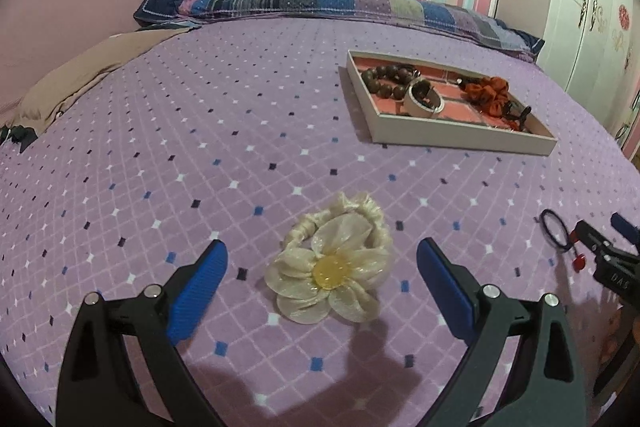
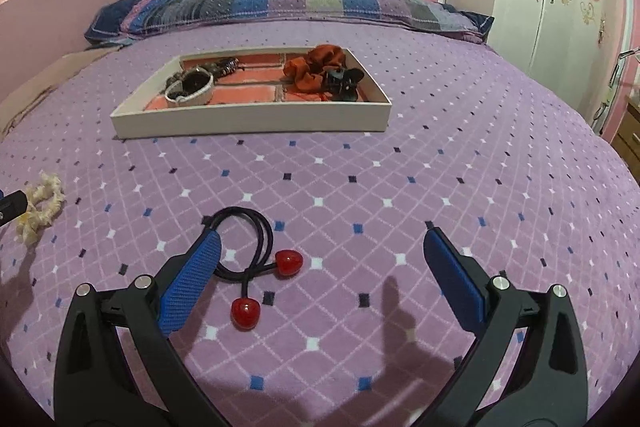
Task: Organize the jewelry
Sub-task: 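Withdraw both tools toward the flower scrunchie and black hair tie, then grasp cream flower scrunchie with left tool while right tool grasps black hair tie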
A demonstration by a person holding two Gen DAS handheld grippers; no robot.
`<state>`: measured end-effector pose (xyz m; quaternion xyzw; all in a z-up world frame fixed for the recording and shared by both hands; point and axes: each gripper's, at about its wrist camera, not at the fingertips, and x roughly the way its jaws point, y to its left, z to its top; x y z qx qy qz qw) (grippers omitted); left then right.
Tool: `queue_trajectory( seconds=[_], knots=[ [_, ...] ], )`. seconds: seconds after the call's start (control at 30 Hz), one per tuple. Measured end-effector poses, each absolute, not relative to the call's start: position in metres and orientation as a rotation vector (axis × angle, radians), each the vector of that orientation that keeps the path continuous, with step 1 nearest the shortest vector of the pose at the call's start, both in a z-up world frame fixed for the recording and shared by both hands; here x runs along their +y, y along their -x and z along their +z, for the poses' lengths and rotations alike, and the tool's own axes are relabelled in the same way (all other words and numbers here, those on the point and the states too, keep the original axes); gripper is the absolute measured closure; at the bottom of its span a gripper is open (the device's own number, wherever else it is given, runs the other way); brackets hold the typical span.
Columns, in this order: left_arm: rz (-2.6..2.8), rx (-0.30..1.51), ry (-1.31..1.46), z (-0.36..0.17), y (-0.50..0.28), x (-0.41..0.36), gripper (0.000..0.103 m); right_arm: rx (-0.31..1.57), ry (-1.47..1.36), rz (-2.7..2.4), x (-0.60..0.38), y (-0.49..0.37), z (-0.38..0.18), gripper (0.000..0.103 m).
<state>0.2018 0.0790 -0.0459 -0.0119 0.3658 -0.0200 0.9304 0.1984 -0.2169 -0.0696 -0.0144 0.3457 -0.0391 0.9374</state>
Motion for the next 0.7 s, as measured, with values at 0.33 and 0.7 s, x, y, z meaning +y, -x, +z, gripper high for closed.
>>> queue_trajectory(
  seconds=[0.33, 0.7],
  knots=[
    [-0.053, 0.753, 0.018, -0.053, -0.211, 0.082, 0.010, 0.750, 0.018, -0.082, -0.210, -0.204, -0.076, 0.005],
    [-0.081, 0.786, 0.005, -0.067, -0.226, 0.079, 0.011, 0.807, 0.023, -0.047, -0.205, -0.215, -0.089, 0.035]
  ],
)
